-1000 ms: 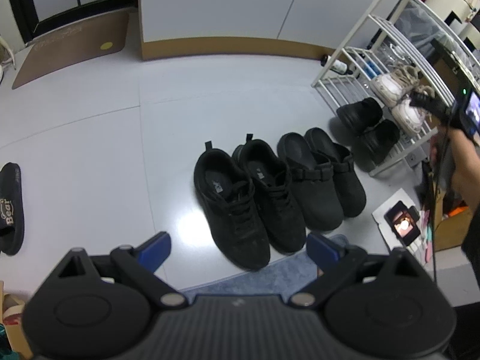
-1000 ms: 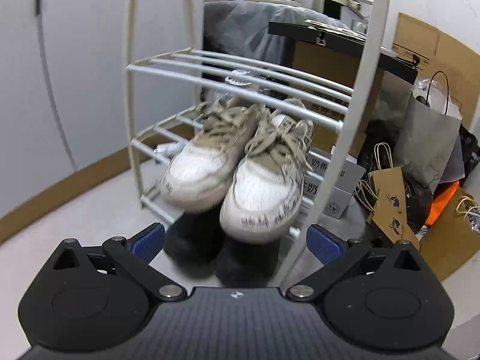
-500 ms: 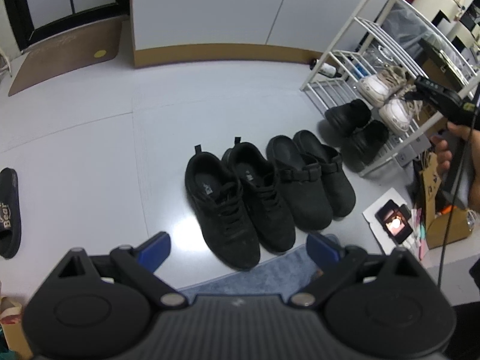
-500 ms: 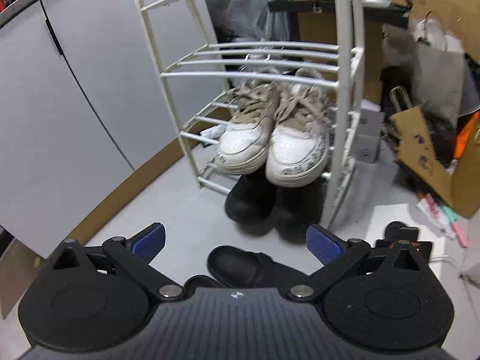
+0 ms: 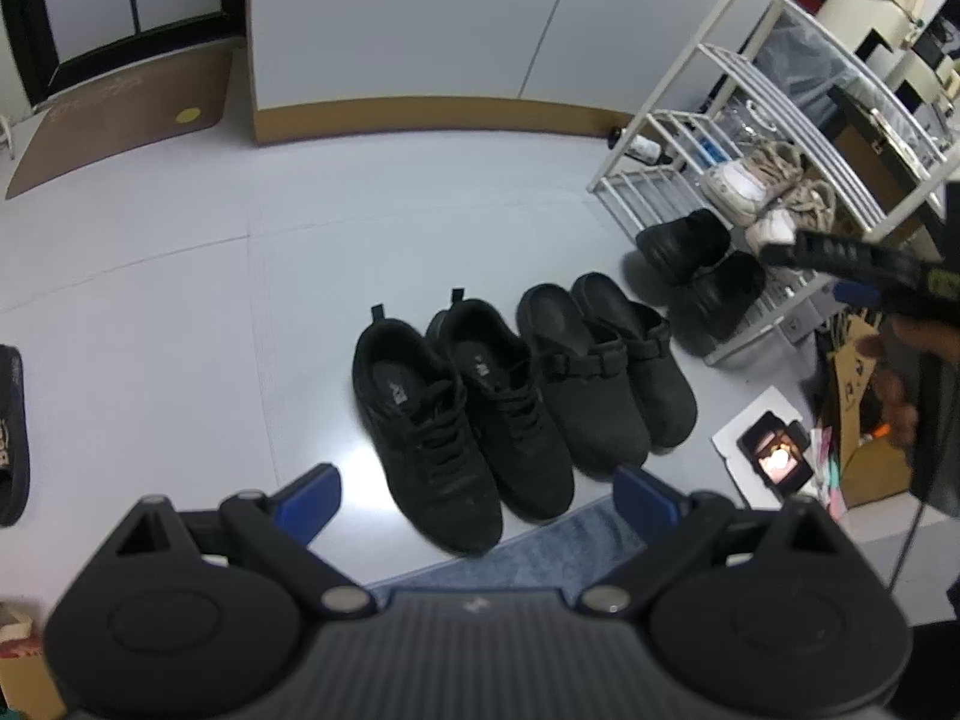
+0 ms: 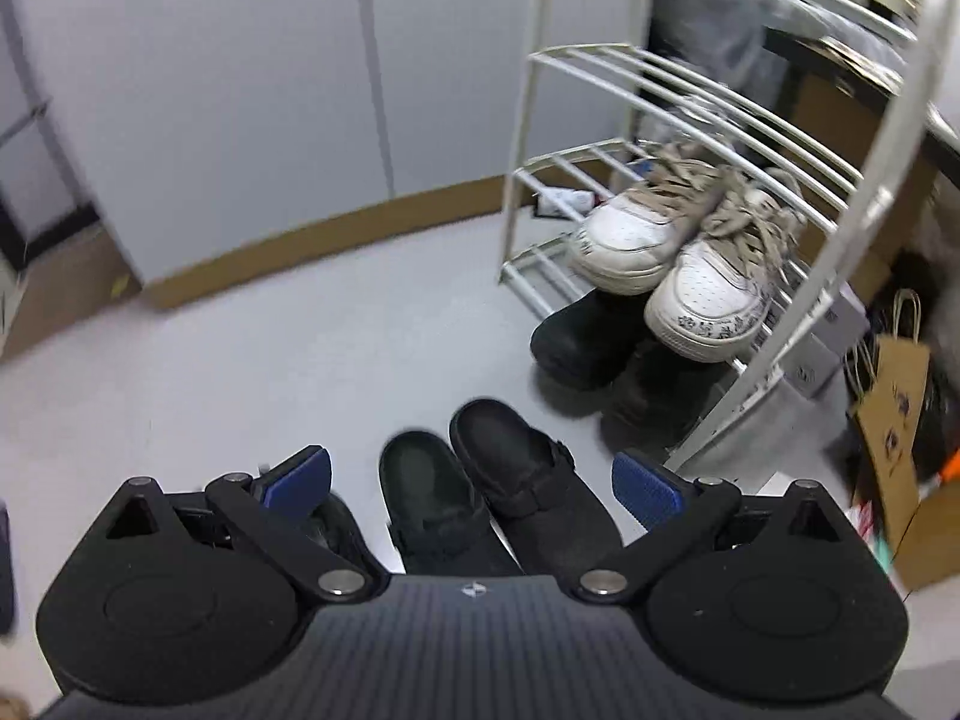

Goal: Organize scattered shoes
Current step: 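Pull the right gripper back out of the rack toward the shoe row, then lower the right gripper over the heels of the black sneakers, then close the right gripper on both black sneaker heels, then lift and carry the black sneakers with the right gripper toward the rack, then push the held black sneakers into a wire rack shelf with the right gripper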

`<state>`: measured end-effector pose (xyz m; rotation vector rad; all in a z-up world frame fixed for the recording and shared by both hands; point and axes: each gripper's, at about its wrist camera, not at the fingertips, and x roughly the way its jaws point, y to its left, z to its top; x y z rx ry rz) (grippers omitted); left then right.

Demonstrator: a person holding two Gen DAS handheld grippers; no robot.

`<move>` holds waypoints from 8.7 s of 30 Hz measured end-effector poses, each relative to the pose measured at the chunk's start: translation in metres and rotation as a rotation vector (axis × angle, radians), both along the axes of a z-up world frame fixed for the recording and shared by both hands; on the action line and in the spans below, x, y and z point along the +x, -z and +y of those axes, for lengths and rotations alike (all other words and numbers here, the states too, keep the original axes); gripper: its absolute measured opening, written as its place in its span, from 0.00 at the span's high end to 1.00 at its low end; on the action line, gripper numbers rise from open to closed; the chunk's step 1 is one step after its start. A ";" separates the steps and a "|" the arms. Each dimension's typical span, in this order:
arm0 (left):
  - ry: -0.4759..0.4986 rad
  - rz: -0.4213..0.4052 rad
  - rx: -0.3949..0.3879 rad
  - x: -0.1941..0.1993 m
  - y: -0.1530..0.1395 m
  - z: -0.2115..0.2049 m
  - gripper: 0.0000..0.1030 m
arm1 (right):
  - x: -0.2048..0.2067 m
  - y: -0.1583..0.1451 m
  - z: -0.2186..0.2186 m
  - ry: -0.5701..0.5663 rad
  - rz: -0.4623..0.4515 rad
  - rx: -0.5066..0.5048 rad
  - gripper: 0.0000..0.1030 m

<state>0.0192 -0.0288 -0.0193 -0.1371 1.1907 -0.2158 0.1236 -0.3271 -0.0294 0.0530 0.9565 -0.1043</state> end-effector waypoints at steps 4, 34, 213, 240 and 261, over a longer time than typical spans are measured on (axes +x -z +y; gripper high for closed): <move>-0.008 -0.006 -0.014 0.004 -0.002 0.002 0.05 | -0.001 -0.003 0.007 -0.078 0.022 -0.020 0.01; -0.089 -0.008 0.026 0.007 0.002 0.023 0.05 | -0.051 -0.017 0.096 -0.398 0.099 -0.123 0.07; -0.118 0.094 0.023 0.050 0.024 0.049 0.05 | -0.004 0.101 0.075 -0.073 -0.410 0.084 0.83; -0.132 0.016 -0.119 0.078 -0.013 0.042 0.05 | 0.092 -0.042 -0.066 0.312 -0.453 -0.030 0.83; -0.061 0.096 -0.091 0.107 0.017 0.002 0.06 | 0.228 -0.053 -0.178 0.644 -0.439 -0.062 0.83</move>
